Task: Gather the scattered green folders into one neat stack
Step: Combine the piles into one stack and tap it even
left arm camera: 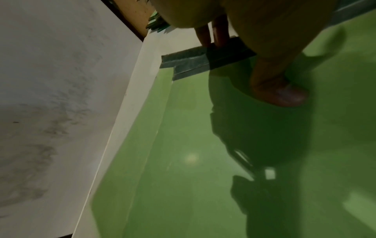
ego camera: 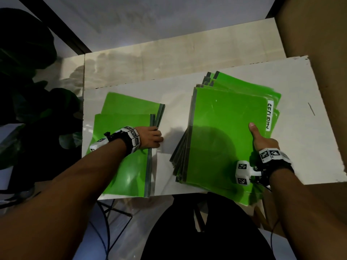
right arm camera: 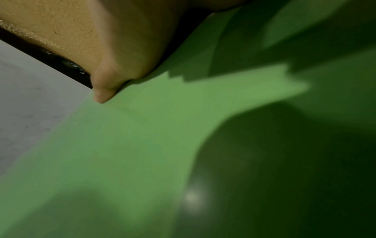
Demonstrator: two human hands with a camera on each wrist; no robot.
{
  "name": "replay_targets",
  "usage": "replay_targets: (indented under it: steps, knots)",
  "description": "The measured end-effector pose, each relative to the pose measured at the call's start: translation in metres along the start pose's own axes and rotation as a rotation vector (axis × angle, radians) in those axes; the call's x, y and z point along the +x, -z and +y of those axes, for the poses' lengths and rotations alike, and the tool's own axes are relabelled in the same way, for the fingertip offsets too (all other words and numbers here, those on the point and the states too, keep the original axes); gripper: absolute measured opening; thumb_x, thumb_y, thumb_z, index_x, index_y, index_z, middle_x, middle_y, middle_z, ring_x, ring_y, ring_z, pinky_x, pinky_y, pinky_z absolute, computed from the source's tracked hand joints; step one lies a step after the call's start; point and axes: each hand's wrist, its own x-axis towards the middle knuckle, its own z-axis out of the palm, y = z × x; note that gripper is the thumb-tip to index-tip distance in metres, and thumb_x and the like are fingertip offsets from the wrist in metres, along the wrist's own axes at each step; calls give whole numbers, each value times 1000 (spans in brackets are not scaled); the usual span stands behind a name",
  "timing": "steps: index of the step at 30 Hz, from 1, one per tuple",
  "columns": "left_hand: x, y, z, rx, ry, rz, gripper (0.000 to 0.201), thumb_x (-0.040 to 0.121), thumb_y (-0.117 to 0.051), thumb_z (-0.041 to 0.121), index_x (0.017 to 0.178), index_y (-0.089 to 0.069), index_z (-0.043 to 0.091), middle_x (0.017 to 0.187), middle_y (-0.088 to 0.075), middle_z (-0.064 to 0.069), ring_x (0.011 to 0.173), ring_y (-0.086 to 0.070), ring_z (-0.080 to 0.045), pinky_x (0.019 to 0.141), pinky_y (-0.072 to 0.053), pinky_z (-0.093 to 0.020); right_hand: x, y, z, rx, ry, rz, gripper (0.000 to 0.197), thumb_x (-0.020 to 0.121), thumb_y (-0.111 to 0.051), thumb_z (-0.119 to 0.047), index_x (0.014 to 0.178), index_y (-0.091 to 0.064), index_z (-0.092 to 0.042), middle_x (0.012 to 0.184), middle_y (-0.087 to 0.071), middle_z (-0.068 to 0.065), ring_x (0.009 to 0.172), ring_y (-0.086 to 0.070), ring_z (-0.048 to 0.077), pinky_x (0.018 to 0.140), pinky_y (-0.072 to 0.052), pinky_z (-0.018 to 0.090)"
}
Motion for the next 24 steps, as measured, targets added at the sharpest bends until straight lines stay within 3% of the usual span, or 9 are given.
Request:
replay_targets:
  steps: [3,5,7,9,12,15,19,21,24]
  knots:
    - [-12,-1,1,-28,-11,9,43,58,-81,16,96,-63,23,84,-69,4,83,-63,-21,88,-40,-35,-1,1,-1,8,3,-5,118,44,-49,-97,114,-59,-2,105,-63,18,91,-62,35,83,-52,43]
    - [-21,-3,4,-77,5,-10,49,61,-77,15,104,-52,22,82,-69,5,83,-63,-20,88,-47,-36,-1,1,-1,10,6,-7,115,49,-49,-95,115,-59,-2,106,-61,19,92,-61,35,82,-51,41]
    - [-25,-3,8,-104,14,-22,53,64,-68,11,111,-48,23,98,-70,3,94,-65,-21,92,-51,-38,-2,2,-1,7,11,-6,116,50,-49,-95,117,-58,-1,108,-61,19,92,-61,35,81,-50,41]
    - [-24,-4,12,-102,-21,-35,61,60,-62,7,117,-50,25,113,-67,-1,110,-63,-26,97,-47,-42,-3,2,-1,1,17,-6,116,49,-48,-96,115,-58,-2,105,-61,18,90,-61,35,80,-51,41]
    - [-20,-7,11,-108,-45,-43,60,53,-66,8,111,-60,25,114,-67,-3,114,-62,-26,98,-46,-43,-3,1,0,3,15,-6,117,44,-48,-97,113,-59,-3,104,-63,18,89,-62,34,81,-52,41]
    - [-17,-9,7,-103,-12,-26,43,56,-75,15,98,-69,24,102,-70,-1,97,-67,-23,89,-53,-40,-2,1,0,12,7,-2,117,46,-49,-96,115,-58,-3,105,-63,18,90,-62,34,80,-50,41]
    - [-9,-11,3,-78,-20,145,18,69,-71,17,86,-70,23,92,-67,2,81,-64,-21,76,-54,-30,-2,0,0,7,5,4,115,49,-50,-95,116,-58,-2,105,-62,18,87,-60,33,74,-46,38]
    - [-10,-13,3,-61,-28,224,16,74,-71,15,88,-69,22,99,-67,-1,86,-63,-23,82,-52,-32,-1,0,0,-4,5,9,116,48,-48,-96,114,-59,-2,105,-63,18,87,-60,33,75,-47,38]
    - [-14,-14,5,-107,-37,224,25,84,-48,11,93,-71,18,105,-70,-3,100,-66,-25,96,-48,-38,-1,-1,0,-5,6,21,118,46,-46,-98,114,-59,-2,106,-63,19,89,-60,34,77,-48,40]
